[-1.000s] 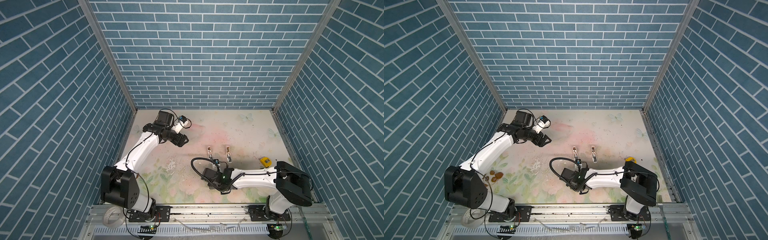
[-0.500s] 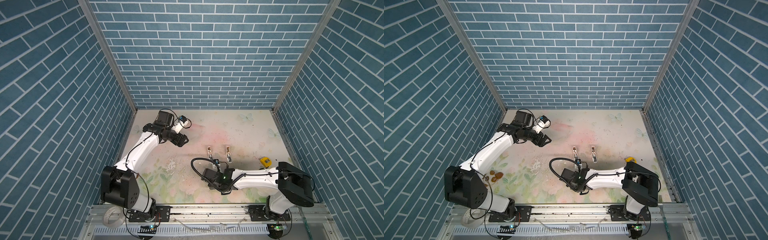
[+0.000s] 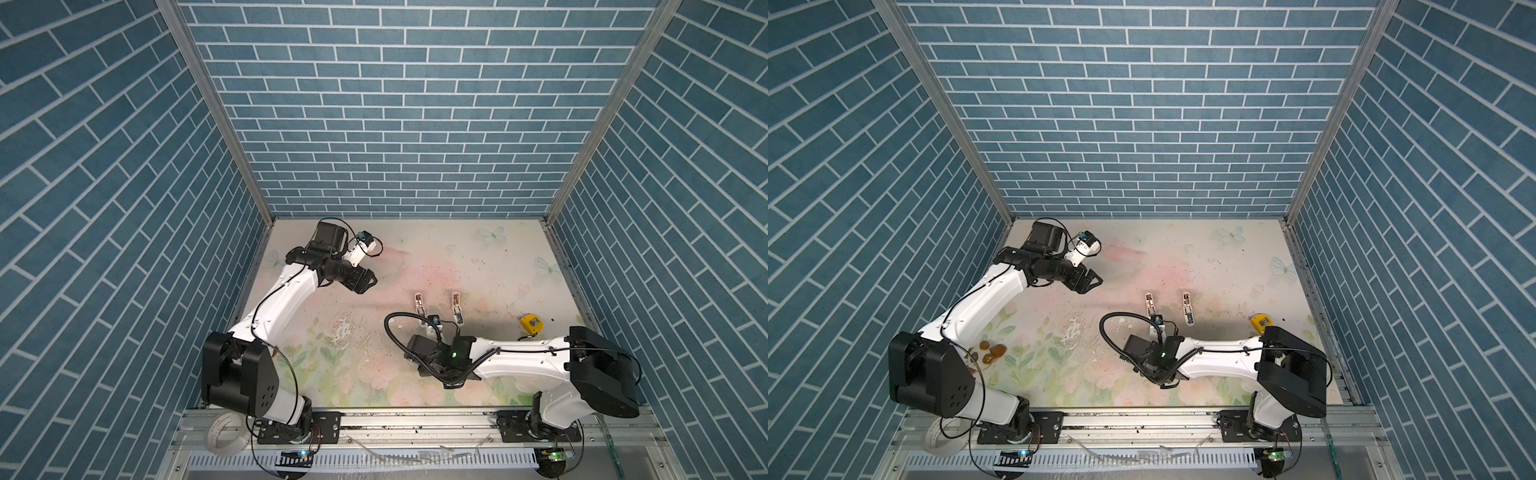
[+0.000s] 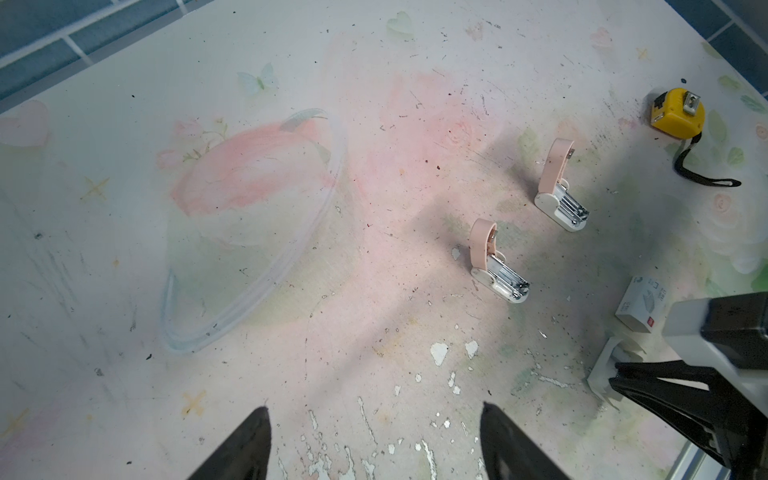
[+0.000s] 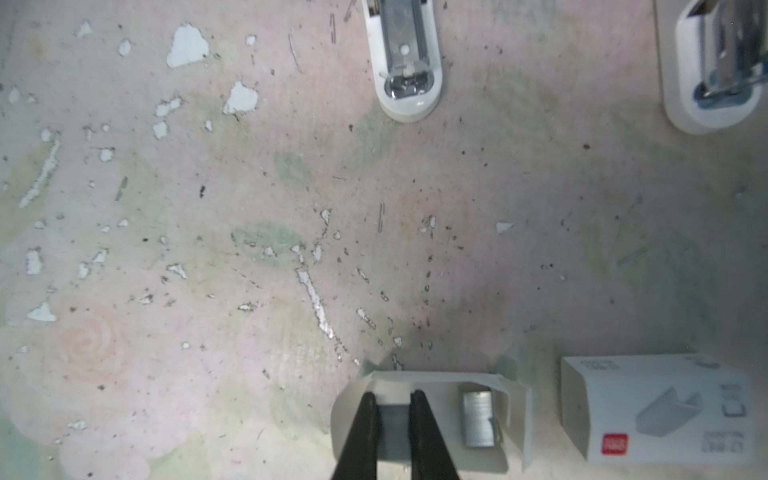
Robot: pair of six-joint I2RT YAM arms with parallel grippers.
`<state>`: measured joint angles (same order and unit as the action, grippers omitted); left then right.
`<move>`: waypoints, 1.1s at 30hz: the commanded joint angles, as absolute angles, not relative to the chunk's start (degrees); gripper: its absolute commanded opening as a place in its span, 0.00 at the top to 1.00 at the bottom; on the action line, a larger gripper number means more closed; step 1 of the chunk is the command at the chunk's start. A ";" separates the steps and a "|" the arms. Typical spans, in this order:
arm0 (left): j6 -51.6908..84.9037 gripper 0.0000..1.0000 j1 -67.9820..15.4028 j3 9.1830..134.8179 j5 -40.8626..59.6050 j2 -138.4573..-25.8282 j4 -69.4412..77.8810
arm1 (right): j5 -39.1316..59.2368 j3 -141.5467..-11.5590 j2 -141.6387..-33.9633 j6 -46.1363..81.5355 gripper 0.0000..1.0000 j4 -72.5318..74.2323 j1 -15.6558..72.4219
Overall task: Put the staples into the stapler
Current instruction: 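Lift the staple strip with the right gripper toward the nearer pink stapler, then lower the staple strip into the open stapler's channel with the right gripper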
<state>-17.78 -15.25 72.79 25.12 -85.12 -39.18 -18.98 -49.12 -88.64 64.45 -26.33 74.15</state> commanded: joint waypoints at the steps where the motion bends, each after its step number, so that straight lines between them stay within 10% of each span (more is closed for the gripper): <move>1: -18.05 0.20 -15.05 73.11 24.39 -84.27 -39.64 | -21.57 -48.80 -86.14 63.86 0.92 -27.75 74.53; 33: -19.16 0.19 -15.12 72.32 26.17 -84.64 -39.69 | -17.10 -54.74 -88.82 36.08 0.89 -10.56 55.80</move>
<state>-18.70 -15.27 72.71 24.93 -85.10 -39.16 -18.52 -54.70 -87.55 39.94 -14.06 56.55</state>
